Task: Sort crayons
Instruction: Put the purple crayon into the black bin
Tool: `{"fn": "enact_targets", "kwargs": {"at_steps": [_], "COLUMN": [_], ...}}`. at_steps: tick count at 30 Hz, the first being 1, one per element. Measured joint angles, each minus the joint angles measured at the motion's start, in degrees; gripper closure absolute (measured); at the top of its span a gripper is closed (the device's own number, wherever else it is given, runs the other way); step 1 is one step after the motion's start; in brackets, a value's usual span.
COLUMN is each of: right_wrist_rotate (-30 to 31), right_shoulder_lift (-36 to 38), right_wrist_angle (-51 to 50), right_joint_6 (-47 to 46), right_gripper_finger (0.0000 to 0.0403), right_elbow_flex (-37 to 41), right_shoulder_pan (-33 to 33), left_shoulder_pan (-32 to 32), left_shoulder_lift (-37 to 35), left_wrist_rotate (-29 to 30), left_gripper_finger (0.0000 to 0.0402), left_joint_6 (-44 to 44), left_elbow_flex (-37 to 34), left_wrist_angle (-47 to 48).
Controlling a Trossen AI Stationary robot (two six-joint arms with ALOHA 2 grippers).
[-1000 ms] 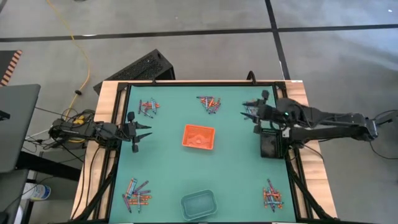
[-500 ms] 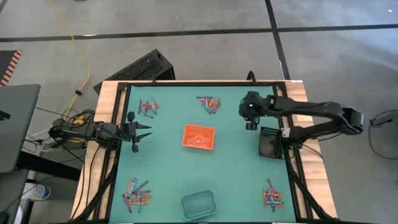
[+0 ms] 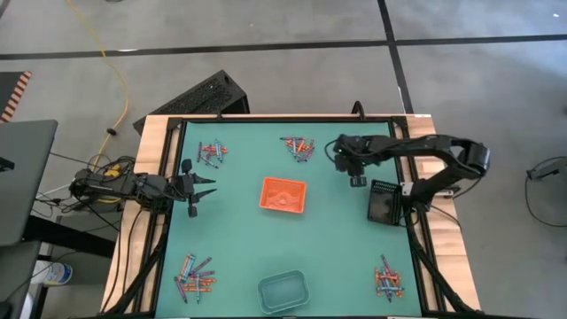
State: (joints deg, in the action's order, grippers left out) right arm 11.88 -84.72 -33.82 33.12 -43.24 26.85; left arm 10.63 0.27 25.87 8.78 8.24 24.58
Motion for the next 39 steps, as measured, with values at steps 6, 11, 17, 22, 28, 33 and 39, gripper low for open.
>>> {"fn": "enact_targets", "kwargs": {"at_steps": [6,11,17,22,28,33,39], "right_wrist_rotate": [0.1,-0.2,-2.4,-3.5,-4.6,-5.3,-6.0], "right_shoulder_lift": [-2.9,-4.6,-5.3,-5.4,-5.5,-5.5,-5.9], "right_wrist_angle": [0.3,0.4,0.1,-0.5,-0.7,-1.4,-6.1], "right_joint_6": [3.4,4.6,5.1,4.8,3.0,1.0,-2.6], "right_gripper_finger": [0.0239,0.0244,0.0289,0.0334,0.0367,0.039,0.04], "right_elbow_flex": [0.0,-0.2,-0.2,-0.2,-0.1,-0.2,-3.6], "right_shoulder_pan": [1.0,2.3,2.5,2.5,2.5,2.5,2.0], "left_shoulder_pan": [0.0,0.0,0.0,0.0,0.0,0.0,0.0], "left_shoulder_lift": [0.0,0.0,0.0,0.0,0.0,0.0,0.0], "left_wrist_rotate": [0.0,0.0,0.0,0.0,0.0,0.0,0.0], "left_gripper_finger": [0.0292,0.0292,0.0292,0.0292,0.0292,0.0292,0.0292], "left_joint_6": [0.0,0.0,0.0,0.0,0.0,0.0,0.0], "left_elbow_flex": [0.0,0.0,0.0,0.0,0.0,0.0,0.0], "left_wrist_angle": [0.0,0.0,0.0,0.0,0.0,0.0,0.0]}}
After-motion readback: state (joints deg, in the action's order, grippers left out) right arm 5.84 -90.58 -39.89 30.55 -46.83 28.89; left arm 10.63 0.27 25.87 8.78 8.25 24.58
